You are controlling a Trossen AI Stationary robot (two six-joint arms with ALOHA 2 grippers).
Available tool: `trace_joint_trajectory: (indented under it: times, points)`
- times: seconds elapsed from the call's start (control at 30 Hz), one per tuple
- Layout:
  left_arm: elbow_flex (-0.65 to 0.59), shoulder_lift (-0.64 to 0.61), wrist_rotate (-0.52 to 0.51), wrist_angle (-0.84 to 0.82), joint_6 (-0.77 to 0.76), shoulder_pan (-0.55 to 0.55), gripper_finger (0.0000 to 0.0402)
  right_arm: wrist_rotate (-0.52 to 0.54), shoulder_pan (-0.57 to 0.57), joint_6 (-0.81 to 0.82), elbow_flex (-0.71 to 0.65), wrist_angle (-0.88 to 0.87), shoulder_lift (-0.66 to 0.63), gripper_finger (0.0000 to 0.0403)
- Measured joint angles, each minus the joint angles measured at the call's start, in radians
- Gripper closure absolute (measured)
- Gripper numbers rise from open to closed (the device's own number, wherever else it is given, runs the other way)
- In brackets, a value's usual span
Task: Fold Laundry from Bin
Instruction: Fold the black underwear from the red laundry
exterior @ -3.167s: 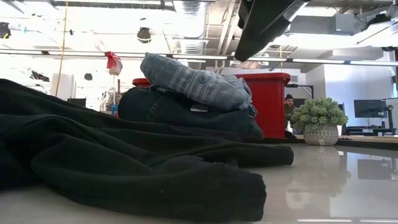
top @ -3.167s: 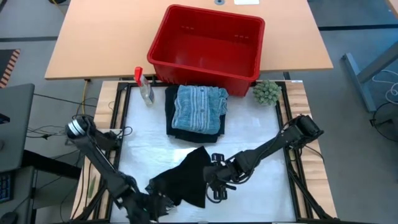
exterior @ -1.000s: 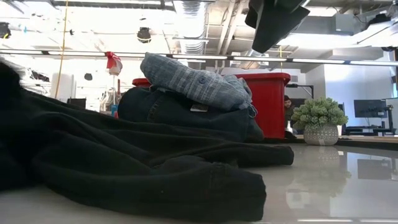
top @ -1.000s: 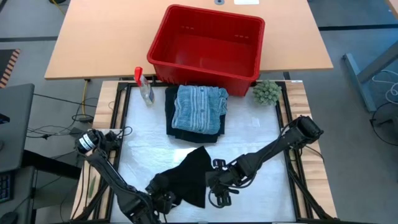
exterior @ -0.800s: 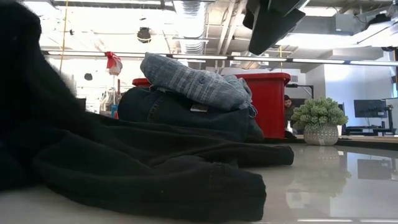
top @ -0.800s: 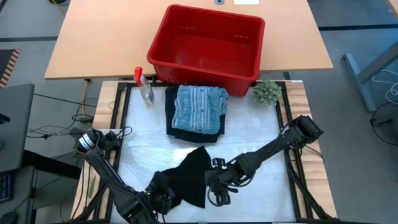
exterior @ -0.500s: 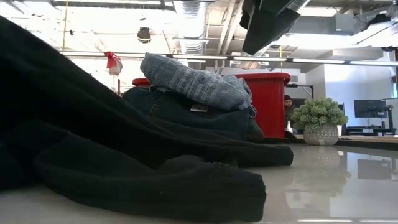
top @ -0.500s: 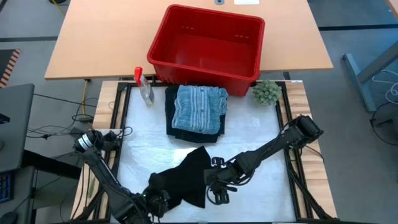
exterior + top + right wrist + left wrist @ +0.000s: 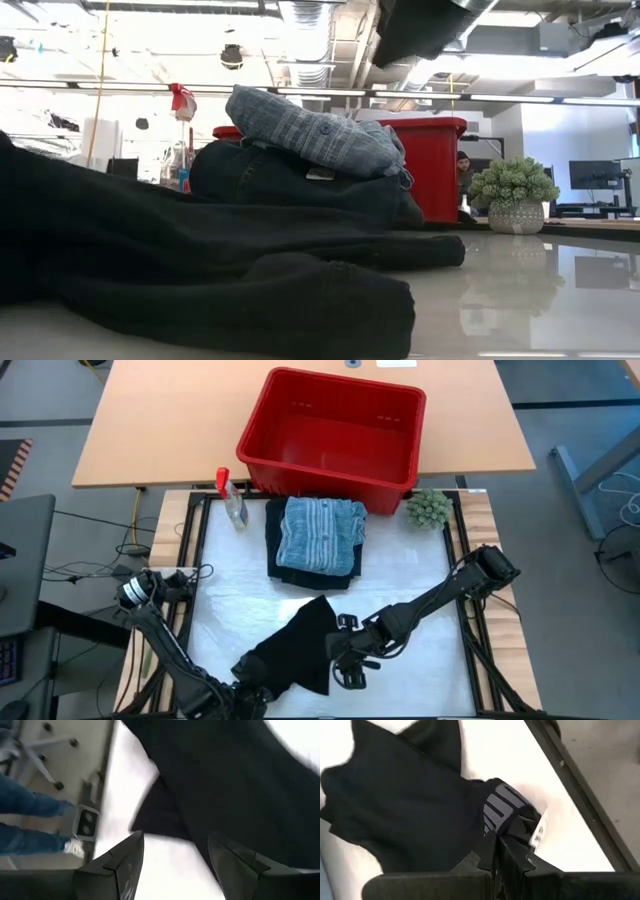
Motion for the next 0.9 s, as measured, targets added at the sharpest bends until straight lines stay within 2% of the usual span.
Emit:
trace_joint_trajectory:
  times: [0.13,0.27,0.43,0.57,0.63,0.7,0.83,0.9]
  points:
    - [-0.058,0.0,0.044,0.079,0.0,0.0,0.0401,-0.013,0.0,-0.136,0.003,0.141,0.028,0.0155]
    - [-0.11,0.0,0.099,0.171,0.0,0.005,0.0401,-0.102,-0.014,-0.247,0.001,0.271,0.083,0.0155]
    - [-0.112,0.0,0.068,0.177,0.0,0.005,0.0398,-0.187,-0.02,-0.374,0.001,0.497,0.164,0.0155]
    - [-0.111,0.0,0.073,0.172,0.037,0.006,0.0372,-0.196,-0.01,-0.509,0.001,0.777,0.244,0.0155]
    - [-0.111,0.0,0.071,0.152,0.059,0.006,0.035,-0.194,-0.01,-0.51,0.01,0.909,0.287,0.0155]
    - [-0.111,0.0,0.053,0.122,0.084,0.006,0.0326,-0.153,-0.003,-0.472,0.027,0.937,0.323,0.0155]
    - [-0.112,0.0,-0.042,0.044,0.081,-0.014,0.0276,0.027,0.015,-0.451,0.089,0.93,0.403,0.0155]
    - [-0.112,0.0,-0.039,0.033,0.074,-0.024,0.0252,0.12,0.029,-0.476,0.133,0.916,0.438,0.0155]
